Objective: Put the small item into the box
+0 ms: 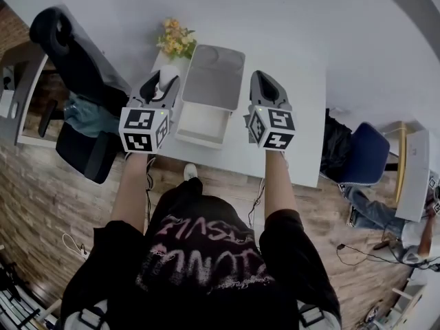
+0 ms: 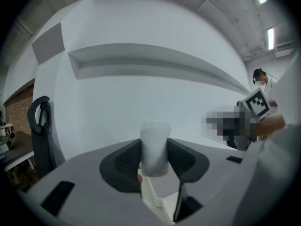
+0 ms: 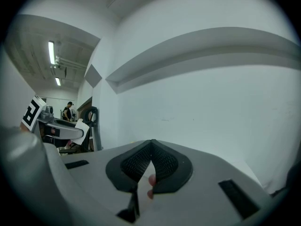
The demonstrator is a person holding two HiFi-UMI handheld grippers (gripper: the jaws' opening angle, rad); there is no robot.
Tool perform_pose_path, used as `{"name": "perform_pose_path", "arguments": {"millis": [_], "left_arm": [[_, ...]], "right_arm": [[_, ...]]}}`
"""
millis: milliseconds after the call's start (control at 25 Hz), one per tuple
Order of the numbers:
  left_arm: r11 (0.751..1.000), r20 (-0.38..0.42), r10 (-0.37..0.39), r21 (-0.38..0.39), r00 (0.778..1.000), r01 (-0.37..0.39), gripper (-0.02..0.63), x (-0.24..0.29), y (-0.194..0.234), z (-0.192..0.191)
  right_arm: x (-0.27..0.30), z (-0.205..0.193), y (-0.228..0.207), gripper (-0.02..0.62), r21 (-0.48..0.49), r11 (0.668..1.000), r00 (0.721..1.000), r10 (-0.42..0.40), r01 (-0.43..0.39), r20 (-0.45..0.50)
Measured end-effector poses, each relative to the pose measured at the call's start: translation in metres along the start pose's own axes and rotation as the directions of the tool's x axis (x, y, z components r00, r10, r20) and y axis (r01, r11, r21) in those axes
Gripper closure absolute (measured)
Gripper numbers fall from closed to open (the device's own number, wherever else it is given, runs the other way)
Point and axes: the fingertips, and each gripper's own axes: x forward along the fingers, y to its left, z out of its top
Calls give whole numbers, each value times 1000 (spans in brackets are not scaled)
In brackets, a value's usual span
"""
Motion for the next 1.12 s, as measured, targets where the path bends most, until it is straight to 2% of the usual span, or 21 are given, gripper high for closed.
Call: {"name": "perform_pose_path", "arguments": {"millis": [560, 760, 1120], "left_arm": [[995, -4, -100, 24, 995, 100, 434, 54, 28, 16], [991, -6, -134, 9, 991, 134, 434, 64, 30, 17], [992, -21, -126, -14, 992, 126, 434, 73, 27, 13]], "right_arm": [[43, 20, -11, 586, 21, 996, 996, -87, 87, 16], [46, 16, -16, 586, 29, 992, 993, -121, 120, 1], [55, 18, -25, 586, 22, 994, 994, -104, 104, -12]]}}
